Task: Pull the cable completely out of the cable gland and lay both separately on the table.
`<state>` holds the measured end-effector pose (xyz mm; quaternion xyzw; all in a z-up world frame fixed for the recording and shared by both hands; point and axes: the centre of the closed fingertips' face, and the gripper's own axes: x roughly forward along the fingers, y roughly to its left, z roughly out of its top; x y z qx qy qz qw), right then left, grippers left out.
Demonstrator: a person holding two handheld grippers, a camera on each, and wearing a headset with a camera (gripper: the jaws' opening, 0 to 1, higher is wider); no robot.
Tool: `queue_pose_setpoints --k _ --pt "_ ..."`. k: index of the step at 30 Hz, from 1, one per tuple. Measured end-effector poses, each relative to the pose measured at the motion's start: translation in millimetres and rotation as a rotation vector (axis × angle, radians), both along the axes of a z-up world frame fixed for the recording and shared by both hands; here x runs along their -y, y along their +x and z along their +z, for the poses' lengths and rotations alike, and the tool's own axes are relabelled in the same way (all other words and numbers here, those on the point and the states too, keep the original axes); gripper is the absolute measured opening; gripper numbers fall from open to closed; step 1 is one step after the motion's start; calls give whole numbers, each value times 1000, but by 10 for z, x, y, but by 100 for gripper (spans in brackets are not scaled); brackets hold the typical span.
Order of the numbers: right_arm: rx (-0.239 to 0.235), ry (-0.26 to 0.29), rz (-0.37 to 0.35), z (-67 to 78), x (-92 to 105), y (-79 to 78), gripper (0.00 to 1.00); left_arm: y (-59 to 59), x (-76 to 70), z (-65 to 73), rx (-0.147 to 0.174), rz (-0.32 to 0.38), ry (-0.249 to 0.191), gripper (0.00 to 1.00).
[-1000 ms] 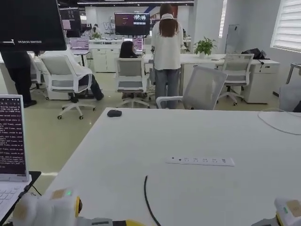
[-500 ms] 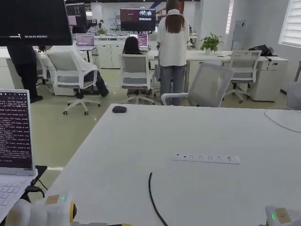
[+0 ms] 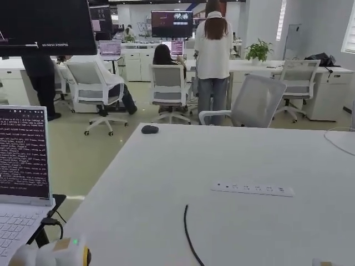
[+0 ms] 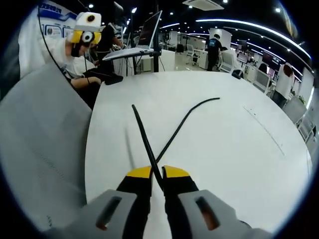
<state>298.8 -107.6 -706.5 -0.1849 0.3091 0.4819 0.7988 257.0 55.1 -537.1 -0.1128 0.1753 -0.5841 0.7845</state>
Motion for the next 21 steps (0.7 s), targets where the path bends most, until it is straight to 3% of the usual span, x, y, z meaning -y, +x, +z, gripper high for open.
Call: queue_pose_setpoints --k 7,21 --pt "-50 -35 -47 -260 43 -14 7 -8 5 -2 -9 13 -7 17" --pt "-89 -56 -65 -442 35 -51 8 -17 62 -50 -29 6 3 17"
